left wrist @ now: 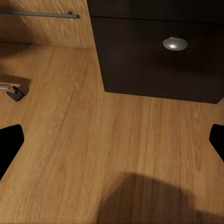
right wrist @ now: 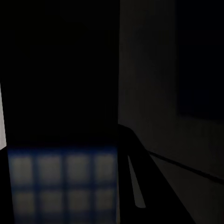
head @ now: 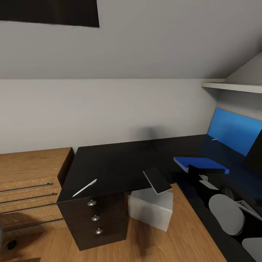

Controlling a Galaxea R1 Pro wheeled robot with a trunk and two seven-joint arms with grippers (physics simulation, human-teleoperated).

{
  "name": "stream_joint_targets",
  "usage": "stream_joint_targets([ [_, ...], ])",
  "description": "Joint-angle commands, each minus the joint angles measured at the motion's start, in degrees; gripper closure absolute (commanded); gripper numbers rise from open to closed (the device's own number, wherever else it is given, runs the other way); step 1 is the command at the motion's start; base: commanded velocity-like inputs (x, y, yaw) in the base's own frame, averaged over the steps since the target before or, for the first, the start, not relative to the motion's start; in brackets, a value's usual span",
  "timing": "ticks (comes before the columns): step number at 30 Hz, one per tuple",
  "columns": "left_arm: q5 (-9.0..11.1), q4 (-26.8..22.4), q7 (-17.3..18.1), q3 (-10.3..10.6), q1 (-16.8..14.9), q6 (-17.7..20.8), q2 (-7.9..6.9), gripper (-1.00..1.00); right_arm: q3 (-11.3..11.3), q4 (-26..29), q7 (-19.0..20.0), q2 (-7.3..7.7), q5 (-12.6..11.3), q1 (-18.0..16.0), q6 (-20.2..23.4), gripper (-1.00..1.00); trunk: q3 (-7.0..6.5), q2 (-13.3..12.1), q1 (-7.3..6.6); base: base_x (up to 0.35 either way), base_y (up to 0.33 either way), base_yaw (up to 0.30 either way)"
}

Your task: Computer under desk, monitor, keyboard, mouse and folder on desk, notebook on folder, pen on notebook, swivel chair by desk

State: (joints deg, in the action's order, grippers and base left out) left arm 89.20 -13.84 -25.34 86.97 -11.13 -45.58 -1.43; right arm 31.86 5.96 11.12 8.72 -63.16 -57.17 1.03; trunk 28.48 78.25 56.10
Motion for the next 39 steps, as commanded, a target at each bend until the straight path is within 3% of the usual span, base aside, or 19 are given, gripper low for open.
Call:
stream_joint_targets([
  [1, 0.1, -0.19, -0.58, 0.49, -0.07, -0.17, -0.06, -1.0, -0.04, -0.07, 0.25, 0.02, -0.56, -0.05, 0.09, 1.0, 0.06, 0.04, 0.0, 0.0, 0.0, 0.0],
  [7, 0.04, -0.22, -0.66, 0.51, -0.09, -0.23, 0.02, -1.0, -0.04, -0.07, 0.25, 0.04, -0.56, -0.05, 0.11, 1.0, 0.06, 0.04, 0.0, 0.0, 0.0, 0.0],
  [10, 0.07, -0.21, -0.73, 0.4, -0.09, -0.22, 0.03, -1.0, -0.04, -0.07, 0.28, 0.05, -0.56, -0.05, 0.11, 1.0, 0.6, 1.24, 0.66, 0.0, 0.0, 0.0],
  [39, 0.1, -0.23, -0.59, 0.49, -0.09, -0.21, -0.24, -1.0, -0.04, -0.07, -0.45, 0.67, -0.57, -0.05, 0.14, 1.0, 0.6, 1.24, 0.66, -0.006, -0.004, 0.0],
])
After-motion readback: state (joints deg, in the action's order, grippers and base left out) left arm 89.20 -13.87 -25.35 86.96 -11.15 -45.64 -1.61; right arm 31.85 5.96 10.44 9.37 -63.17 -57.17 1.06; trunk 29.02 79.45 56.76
